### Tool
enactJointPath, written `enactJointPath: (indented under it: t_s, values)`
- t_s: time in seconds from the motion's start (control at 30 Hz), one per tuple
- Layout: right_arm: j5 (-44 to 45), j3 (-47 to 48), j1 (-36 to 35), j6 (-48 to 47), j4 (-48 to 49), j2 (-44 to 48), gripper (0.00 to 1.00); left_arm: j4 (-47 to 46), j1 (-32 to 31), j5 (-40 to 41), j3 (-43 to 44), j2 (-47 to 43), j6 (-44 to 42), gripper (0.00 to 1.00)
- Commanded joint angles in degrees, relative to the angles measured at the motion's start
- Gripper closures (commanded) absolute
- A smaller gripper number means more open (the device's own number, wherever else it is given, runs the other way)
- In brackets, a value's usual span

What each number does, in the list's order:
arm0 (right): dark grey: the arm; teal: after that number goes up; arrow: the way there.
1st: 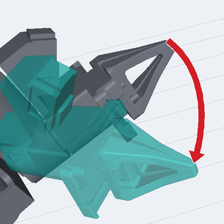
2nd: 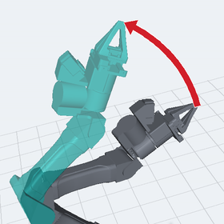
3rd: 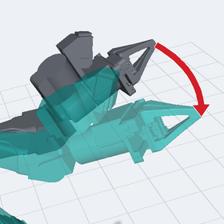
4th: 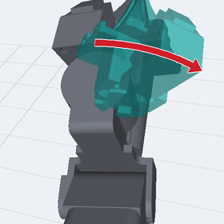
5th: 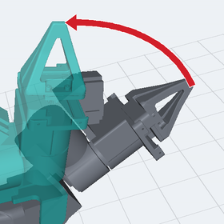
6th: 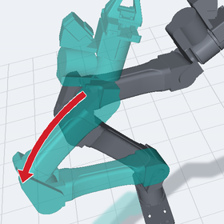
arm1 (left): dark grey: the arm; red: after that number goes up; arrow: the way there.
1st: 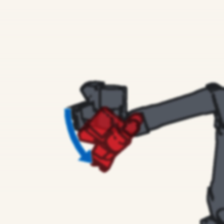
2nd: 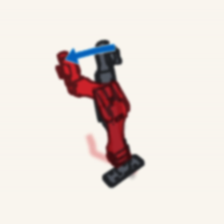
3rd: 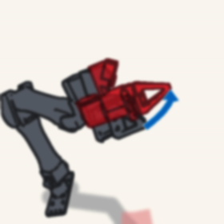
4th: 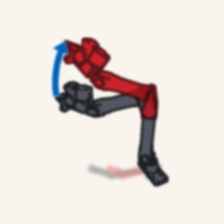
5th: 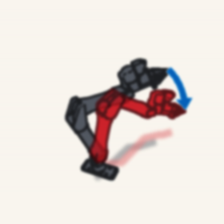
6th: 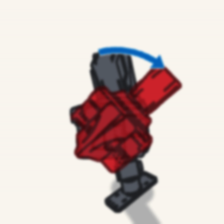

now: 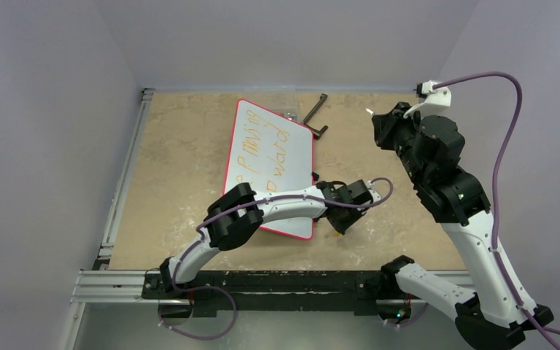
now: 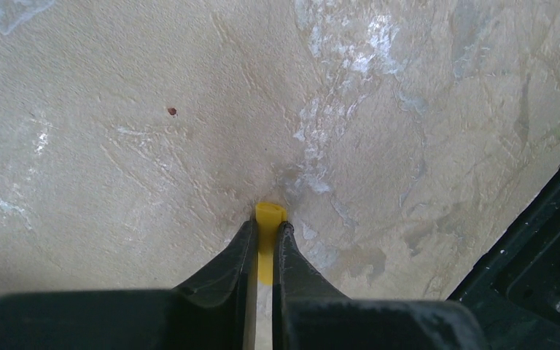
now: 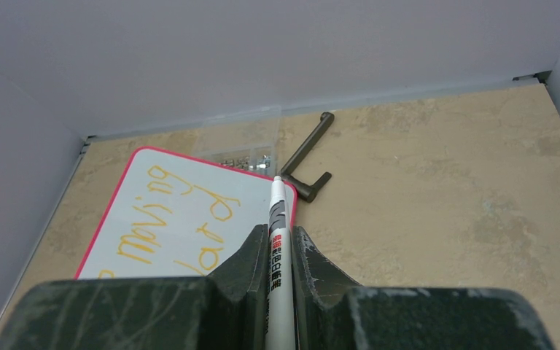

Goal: Write a sentence on the whiteboard
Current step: Close the whiteboard marker at the center of the board.

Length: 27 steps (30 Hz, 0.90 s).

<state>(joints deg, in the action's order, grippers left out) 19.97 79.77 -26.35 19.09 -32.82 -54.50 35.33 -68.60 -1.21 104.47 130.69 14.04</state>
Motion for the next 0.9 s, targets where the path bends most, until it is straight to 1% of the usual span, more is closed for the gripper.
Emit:
enactJointPath:
  t_s: [0.0,0.07,0.13,0.27,0.43,0.53,0.57,0.63,0.7,0.73,0.77,0.87]
  values:
    - [0.0,-1.6,-0.1,1.0,3.4,2.0,1.00,0.0,2.9,-2.0,-2.7,-2.4,5.8,1.00]
    - [-1.2,-2.4,-0.1,0.7,5.5,3.1,1.00,-1.0,4.9,0.7,-5.1,-7.7,10.2,1.00]
    - [-1.5,-2.6,-0.1,0.4,6.4,3.9,1.00,-0.8,7.3,1.3,-6.2,-12.3,13.9,1.00]
    - [-2.0,-3.6,-0.1,0.8,8.8,6.0,1.00,-1.9,11.6,2.1,-8.9,-22.5,17.9,1.00]
    - [-3.4,-5.2,-0.1,1.4,11.7,8.1,1.00,-3.4,15.5,5.8,-10.3,-33.9,22.5,1.00]
    - [-4.4,-5.6,0.0,1.8,12.5,8.3,1.00,-5.0,19.0,5.3,-11.4,-39.0,28.4,1.00]
    - [-4.8,-5.7,-0.1,1.8,12.8,8.3,1.00,-6.3,20.7,3.8,-12.1,-40.5,30.4,1.00]
    - [-5.6,-6.2,-0.1,2.2,13.7,8.5,1.00,-15.4,24.8,-5.3,-18.5,-44.9,34.5,1.00]
    - [-6.3,-7.2,-0.1,2.5,14.8,8.7,1.00,-28.3,29.2,-11.0,-28.3,-48.8,43.8,1.00]
    - [-6.4,-7.7,-0.1,2.7,15.3,8.7,1.00,-33.2,31.5,-13.0,-32.3,-50.1,48.5,1.00]
    - [-6.6,-8.5,-0.2,3.2,15.7,8.7,1.00,-38.6,33.4,-14.3,-35.3,-51.0,52.6,1.00]
    - [-8.9,-11.4,-0.1,4.8,17.4,8.4,1.00,-43.7,37.3,-13.1,-40.7,-54.1,58.2,1.00]
